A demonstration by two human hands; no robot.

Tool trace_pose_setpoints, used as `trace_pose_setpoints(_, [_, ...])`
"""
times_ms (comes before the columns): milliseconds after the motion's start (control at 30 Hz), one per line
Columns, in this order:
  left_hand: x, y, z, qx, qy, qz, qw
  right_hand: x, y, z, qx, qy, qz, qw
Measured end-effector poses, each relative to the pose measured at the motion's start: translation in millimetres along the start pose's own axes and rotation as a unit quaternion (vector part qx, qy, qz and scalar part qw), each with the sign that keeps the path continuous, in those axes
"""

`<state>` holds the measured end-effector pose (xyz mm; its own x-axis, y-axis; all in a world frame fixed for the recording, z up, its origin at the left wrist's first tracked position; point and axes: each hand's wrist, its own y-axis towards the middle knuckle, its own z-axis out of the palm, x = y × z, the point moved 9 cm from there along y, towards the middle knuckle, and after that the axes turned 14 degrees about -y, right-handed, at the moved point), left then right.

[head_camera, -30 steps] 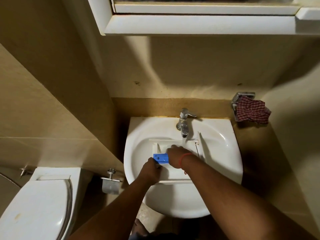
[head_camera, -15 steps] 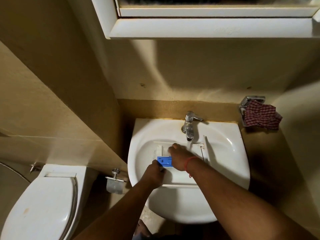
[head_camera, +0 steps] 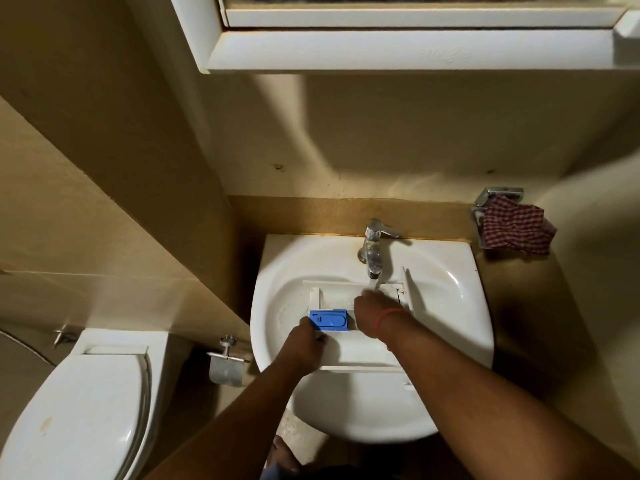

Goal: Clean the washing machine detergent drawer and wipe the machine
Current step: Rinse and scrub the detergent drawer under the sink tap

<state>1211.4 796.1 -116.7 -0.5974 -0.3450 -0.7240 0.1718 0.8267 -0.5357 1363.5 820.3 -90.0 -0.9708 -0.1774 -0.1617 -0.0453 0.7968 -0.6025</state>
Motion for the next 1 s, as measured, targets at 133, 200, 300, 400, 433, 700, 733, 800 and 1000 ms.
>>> trace_pose_setpoints(133, [1, -3, -1, -0.003, 0.000, 0.002, 1.000, 30, 1, -10, 0.008, 0.138, -0.101, 0.985])
trace_pose_setpoints(200, [1, -4, -1, -0.006, 0.000, 0.005, 1.000, 24, 0, -8, 0.004, 0.125, -0.075, 0.989])
trace_pose_setpoints(300, [-1, -5, -1, -0.004, -0.002, 0.007, 1.000, 2, -4, -2, 0.007, 0.044, 0.038, 0.998])
trace_pose_setpoints(400, [-1, -3, 0, -0.001, -0.002, 0.005, 1.000, 26, 1, -14, -0.015, 0.080, -0.009, 0.997])
trace_pose_setpoints(433, [-1, -4, 0, -0.001, 0.001, 0.004, 1.000, 37, 3, -17, -0.019, 0.105, -0.046, 0.993])
trace_pose_setpoints(700, [-2, -4, -1, -0.008, -0.002, 0.007, 1.000, 8, -3, -6, 0.015, 0.014, 0.024, 0.999])
trace_pose_setpoints(733, [-1, -4, -1, -0.009, 0.000, 0.006, 1.000, 18, -1, -9, 0.000, 0.033, -0.012, 0.999])
trace_pose_setpoints(800, [-1, -5, -2, -0.008, 0.005, 0.005, 1.000, 25, -1, -16, -0.039, 0.056, -0.045, 0.997])
trace_pose_setpoints(1000, [2, -3, -2, -0.011, -0.004, 0.003, 1.000, -20, -27, -17, -0.148, 0.081, 0.162, 0.972])
